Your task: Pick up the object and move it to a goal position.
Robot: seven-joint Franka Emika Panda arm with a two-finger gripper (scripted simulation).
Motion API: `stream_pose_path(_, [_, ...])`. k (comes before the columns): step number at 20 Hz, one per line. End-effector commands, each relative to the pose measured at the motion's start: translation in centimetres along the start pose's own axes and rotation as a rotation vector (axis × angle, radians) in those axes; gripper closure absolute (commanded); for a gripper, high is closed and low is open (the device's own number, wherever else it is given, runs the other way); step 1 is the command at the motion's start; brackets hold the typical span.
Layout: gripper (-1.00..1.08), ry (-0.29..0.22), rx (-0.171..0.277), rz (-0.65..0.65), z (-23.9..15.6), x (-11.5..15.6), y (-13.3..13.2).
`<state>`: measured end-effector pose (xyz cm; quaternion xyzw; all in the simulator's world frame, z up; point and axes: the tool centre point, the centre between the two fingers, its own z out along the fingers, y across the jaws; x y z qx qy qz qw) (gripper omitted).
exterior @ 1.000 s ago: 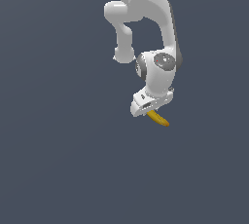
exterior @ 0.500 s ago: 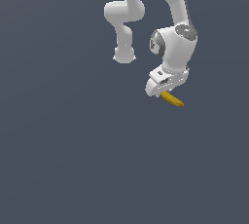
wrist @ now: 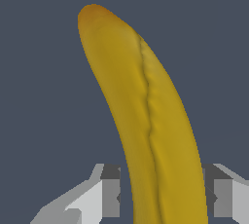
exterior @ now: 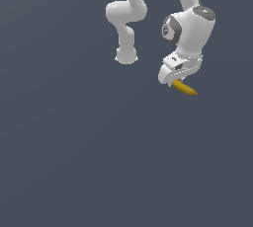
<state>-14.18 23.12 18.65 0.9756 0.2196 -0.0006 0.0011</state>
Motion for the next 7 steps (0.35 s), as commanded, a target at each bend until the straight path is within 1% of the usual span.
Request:
stream_pose_path(1, [1.08,0.001,0.000,0.001,-0.55,-0.20,-0.69])
stream_pose_path(7, [1.08,0.002,0.002,0.002,-0.71,-0.11,-0.88])
